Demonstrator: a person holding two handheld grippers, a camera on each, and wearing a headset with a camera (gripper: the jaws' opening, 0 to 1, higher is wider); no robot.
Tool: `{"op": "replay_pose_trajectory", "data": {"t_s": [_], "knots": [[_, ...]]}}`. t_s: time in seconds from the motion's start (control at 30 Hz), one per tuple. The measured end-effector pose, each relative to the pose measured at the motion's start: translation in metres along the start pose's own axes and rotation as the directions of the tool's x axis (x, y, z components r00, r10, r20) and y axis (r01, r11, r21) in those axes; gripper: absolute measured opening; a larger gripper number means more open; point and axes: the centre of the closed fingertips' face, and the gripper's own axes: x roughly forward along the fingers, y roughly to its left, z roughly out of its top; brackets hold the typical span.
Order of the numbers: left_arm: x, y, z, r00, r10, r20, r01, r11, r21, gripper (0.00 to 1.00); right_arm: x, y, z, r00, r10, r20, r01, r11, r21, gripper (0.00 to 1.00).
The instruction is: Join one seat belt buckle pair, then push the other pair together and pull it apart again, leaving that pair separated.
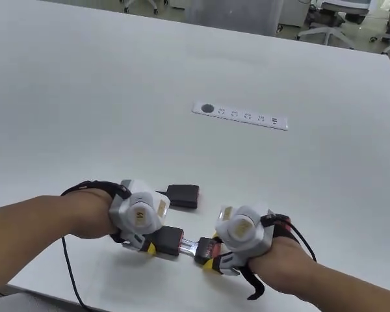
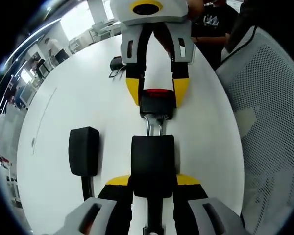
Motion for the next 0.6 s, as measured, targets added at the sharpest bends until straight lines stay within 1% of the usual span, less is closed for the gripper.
{"op": "replay_pose_trajectory", "data": {"t_s": [0.1, 0.2, 0.27, 0.4, 0.6], "knots": [[-0.0001, -0.0003, 0.0, 1.0, -0.005, 0.001, 0.005, 1.0, 0.004, 0.32, 0.0031, -0.0018, 0.005, 0.9999, -0.002, 0.014, 0.002, 1.0, -0.003, 0.35], [-0.0003, -0.0004, -0.0001, 1.0, -0.005, 0.004, 0.005, 1.0, 0.009, 0.32, 0.0038, -0.0017, 0.0041, 1.0, -0.002, 0.008, 0.002, 1.0, -0.011, 0.35], [-0.0004, -0.0008, 0.0001, 1.0, -0.005, 0.008, 0.005, 1.0, 0.012, 0.32, 0.0035, -0.0017, 0.0039, 0.9998, 0.006, 0.02, -0.005, 1.0, -0.011, 0.34], [-0.0004, -0.0006, 0.0002, 0.9999, -0.006, 0.016, 0.006, 1.0, 0.006, 0.32, 0.0041, -0.0018, 0.0057, 0.9995, 0.002, 0.032, -0.001, 1.0, -0.021, 0.34], [0.0005, -0.0007, 0.0003, 0.9998, -0.02, 0.006, 0.02, 1.0, 0.01, 0.32, 0.0046, -0.0022, 0.0093, 0.9985, 0.013, 0.054, -0.011, 1.0, -0.027, 0.33]]}}
